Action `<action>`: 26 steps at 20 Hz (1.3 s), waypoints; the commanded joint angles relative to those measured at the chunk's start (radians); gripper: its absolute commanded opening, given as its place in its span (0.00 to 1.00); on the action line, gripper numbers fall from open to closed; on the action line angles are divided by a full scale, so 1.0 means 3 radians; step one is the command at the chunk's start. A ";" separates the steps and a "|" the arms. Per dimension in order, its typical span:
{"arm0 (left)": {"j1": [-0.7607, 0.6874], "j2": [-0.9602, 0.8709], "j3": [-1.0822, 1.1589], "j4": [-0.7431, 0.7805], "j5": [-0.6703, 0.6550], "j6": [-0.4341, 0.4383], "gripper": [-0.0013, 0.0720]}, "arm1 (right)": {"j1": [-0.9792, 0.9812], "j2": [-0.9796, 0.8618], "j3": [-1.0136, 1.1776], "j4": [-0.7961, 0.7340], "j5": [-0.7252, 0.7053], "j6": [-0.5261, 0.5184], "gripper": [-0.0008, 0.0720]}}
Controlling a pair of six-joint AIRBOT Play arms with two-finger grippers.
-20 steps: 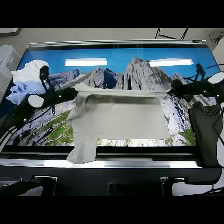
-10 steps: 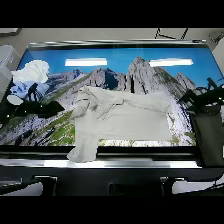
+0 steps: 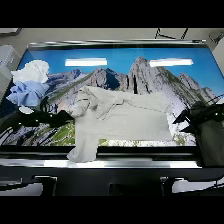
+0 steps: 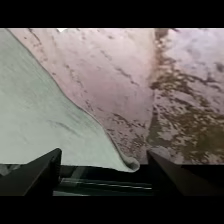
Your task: Fold the clothes and pants, and hang the long-sleeved shirts on hangers.
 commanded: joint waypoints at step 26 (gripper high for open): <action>0.1320 0.2989 0.2382 -0.0134 0.0516 -0.0103 0.05 | 0.0243 0.2661 0.1958 0.0229 -0.1849 -0.0389 0.06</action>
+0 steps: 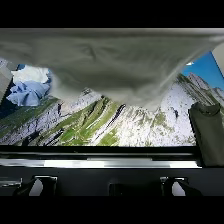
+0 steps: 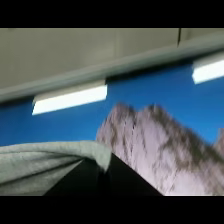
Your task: Fold the clothes and pants, and hang the long-sleeved shirts on hangers.
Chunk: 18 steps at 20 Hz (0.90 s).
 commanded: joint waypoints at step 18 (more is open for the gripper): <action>-0.0610 -0.0879 -0.2050 0.0181 0.0202 -0.0159 0.05 | 0.0805 -0.1836 -0.0446 -0.0247 0.0530 0.0355 0.06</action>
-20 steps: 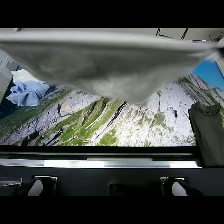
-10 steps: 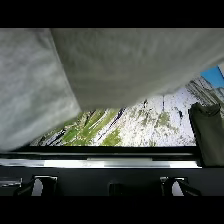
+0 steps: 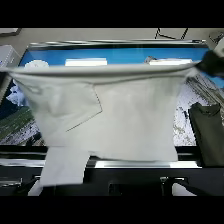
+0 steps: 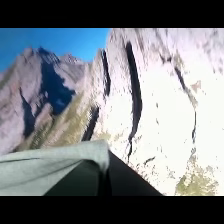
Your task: Fold the clothes and pants, and hang the long-sleeved shirts on hangers.
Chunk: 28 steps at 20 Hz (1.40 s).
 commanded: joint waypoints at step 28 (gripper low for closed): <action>0.0095 -0.1939 -0.1296 0.0423 -0.0754 0.0251 0.63 | -0.0500 -0.0563 -0.1760 -0.0201 0.0991 -0.0018 0.80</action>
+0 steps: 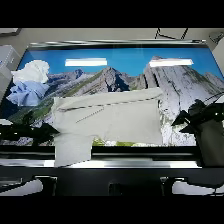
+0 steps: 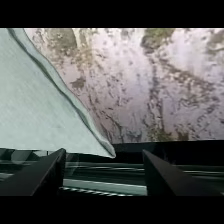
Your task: Fold the clothes and pants, and hang the long-sleeved shirts on hangers.
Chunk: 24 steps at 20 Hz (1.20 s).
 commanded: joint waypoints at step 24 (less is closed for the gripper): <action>-0.0267 0.1507 0.2412 -0.0885 0.0273 0.0113 0.05 | 0.0509 0.1245 0.1773 0.0128 -0.1255 -0.0276 0.06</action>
